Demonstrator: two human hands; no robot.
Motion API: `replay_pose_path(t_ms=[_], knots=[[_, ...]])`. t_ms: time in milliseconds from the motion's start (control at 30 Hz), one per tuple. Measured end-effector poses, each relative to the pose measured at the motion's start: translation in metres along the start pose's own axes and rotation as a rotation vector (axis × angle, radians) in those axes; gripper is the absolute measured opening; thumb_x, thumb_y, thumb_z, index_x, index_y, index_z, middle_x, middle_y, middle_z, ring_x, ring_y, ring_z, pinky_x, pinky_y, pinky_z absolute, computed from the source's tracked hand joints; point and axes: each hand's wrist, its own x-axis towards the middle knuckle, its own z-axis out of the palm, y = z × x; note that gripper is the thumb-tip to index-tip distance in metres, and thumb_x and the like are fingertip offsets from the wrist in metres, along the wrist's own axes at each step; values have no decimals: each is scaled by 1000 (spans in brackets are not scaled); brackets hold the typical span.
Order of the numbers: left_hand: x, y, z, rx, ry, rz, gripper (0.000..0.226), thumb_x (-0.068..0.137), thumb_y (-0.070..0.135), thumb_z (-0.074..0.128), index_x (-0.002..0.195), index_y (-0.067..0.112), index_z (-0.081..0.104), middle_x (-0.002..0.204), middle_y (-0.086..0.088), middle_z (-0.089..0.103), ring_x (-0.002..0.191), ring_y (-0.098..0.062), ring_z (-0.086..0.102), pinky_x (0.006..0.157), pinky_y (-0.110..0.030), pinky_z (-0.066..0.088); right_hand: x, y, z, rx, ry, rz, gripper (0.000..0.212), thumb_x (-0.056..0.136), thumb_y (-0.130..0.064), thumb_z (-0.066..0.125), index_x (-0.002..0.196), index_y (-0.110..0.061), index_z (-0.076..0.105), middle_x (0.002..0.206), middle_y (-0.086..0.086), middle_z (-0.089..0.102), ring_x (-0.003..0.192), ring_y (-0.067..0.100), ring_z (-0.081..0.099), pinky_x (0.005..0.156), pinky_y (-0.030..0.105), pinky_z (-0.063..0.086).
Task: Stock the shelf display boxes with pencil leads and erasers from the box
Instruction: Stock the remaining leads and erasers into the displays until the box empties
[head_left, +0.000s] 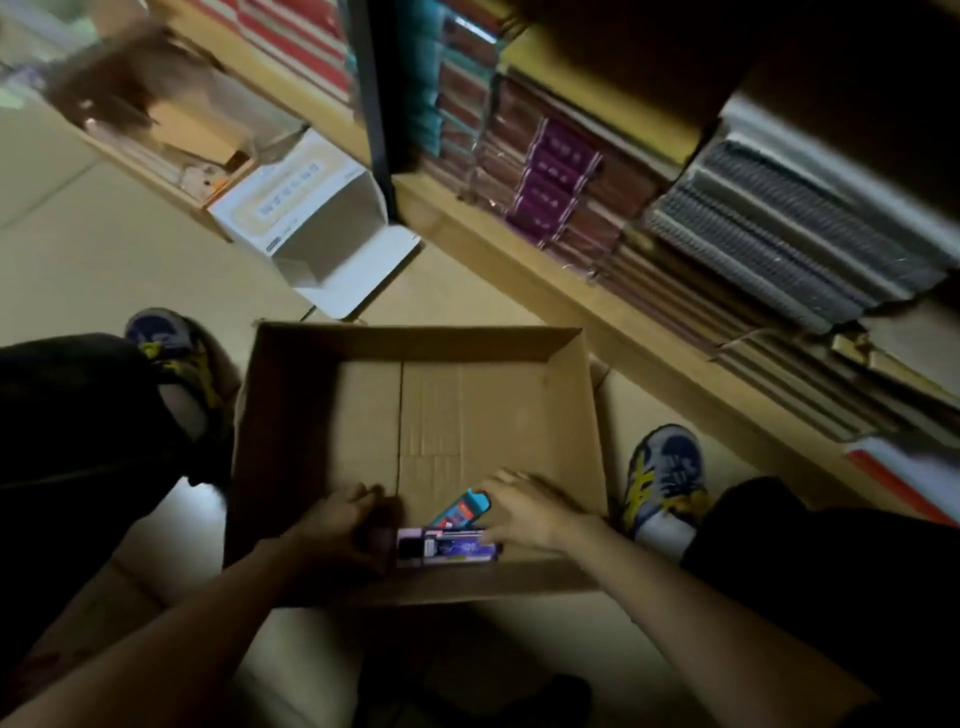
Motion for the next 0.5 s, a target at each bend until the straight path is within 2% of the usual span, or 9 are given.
replay_pose_path(t_ms=[67, 133, 267, 400, 500], knots=[[1, -12, 12, 110, 57, -22, 96, 78, 51, 68, 150, 14, 16, 152, -9, 23, 134, -25, 30, 107, -29, 30, 8, -1, 18, -85, -6, -54, 72, 79, -47, 66, 138, -18, 38, 137, 7, 37, 126, 26, 37, 106, 36, 32], [-1, -22, 15, 164, 125, -16, 90, 79, 52, 66, 148, 15, 21, 148, -6, 28, 128, -23, 33, 102, -31, 32, 13, -3, 28, -154, 21, -71, 79, 78, -50, 66, 143, -20, 32, 140, 7, 30, 129, 26, 30, 109, 35, 27], [-8, -38, 15, 229, 169, -63, 79, 82, 46, 64, 145, 16, 25, 146, -7, 30, 128, -25, 37, 100, -32, 36, 18, -5, 36, -261, 52, -142, 86, 77, -52, 66, 146, -21, 24, 147, 5, 23, 135, 25, 23, 112, 35, 19], [-10, -45, 18, 226, 133, -50, 63, 87, 34, 62, 140, 16, 35, 144, -6, 37, 129, -23, 40, 102, -30, 36, 23, -16, 42, -278, 43, -151, 74, 79, -50, 64, 138, -18, 35, 133, 7, 36, 125, 26, 31, 107, 37, 25], [-12, -45, 21, 45, 104, -32, 51, 91, 25, 59, 137, 15, 40, 143, -5, 38, 126, -20, 43, 102, -26, 37, 26, -25, 45, -235, -39, -117, 59, 78, -44, 68, 126, -16, 47, 127, 8, 41, 120, 26, 35, 100, 37, 32]])
